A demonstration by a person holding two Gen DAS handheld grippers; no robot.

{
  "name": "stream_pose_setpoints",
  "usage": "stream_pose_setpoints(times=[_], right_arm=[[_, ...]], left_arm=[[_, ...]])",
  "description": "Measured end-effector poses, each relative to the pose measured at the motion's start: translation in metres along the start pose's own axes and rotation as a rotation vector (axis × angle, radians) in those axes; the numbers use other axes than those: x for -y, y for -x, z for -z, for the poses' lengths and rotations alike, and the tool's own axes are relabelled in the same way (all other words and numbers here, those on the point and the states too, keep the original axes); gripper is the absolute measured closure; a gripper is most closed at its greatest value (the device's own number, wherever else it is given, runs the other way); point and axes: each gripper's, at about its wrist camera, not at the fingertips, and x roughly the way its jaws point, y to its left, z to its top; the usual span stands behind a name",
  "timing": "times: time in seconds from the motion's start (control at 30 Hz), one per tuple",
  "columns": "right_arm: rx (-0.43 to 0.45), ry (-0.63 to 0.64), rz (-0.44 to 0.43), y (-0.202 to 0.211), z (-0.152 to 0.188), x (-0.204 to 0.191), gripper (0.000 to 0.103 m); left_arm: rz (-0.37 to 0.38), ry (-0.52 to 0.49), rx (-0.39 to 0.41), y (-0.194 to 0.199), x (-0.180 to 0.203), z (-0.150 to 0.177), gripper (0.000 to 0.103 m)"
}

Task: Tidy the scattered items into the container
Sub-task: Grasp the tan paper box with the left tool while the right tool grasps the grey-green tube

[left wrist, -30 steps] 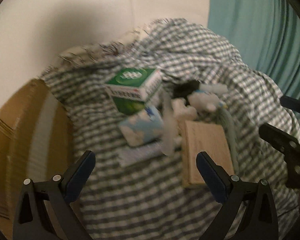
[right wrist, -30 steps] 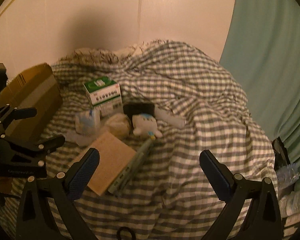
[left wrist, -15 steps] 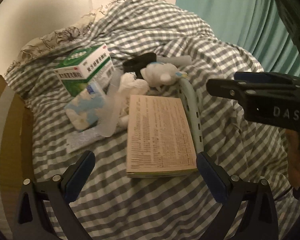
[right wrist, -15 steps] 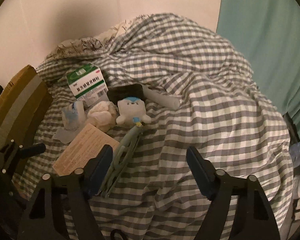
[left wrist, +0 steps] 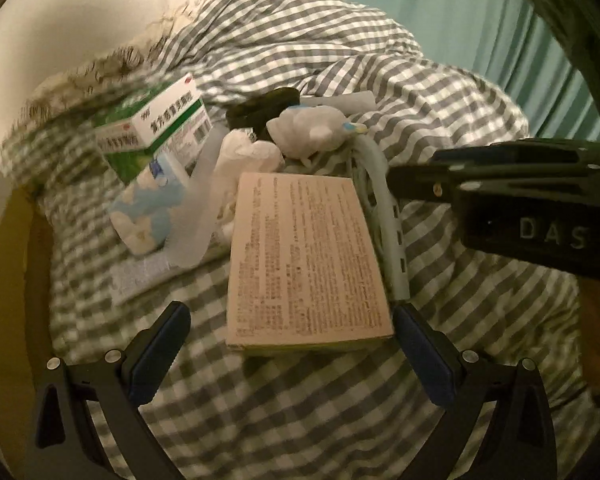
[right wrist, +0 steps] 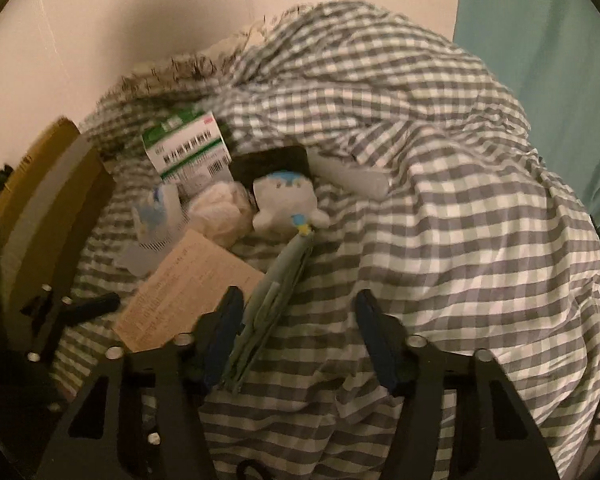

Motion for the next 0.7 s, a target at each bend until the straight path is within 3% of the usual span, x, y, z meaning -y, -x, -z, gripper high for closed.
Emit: stream_pose_setpoints(times=[0.13,0.27,0.6,0.7], right_arm=[[-0.017,-0.028,-0.041,-0.005,0.003,0.003,0.071],[-0.014,0.001,-0.047,-0.005,0.005,0.000,0.073],[-0.069,-0.092,-0.157,-0.008,0.009,0.005,0.073],[-0.094,-0.080,-0.159,-0.015,0.011,-0.007,0.063]], left_arm=[[0.000,0.059,-0.019,-0.013,-0.011,-0.002,0.000],[-0.014,0.034,0.006,-0.012,-0.012,-0.005,0.023],[-0.011,-0.003,0.054,0.007,-0.015,-0.004,0.024],[-0.013,-0.012,0.077,0.017,-0.017,-0.005,0.024]])
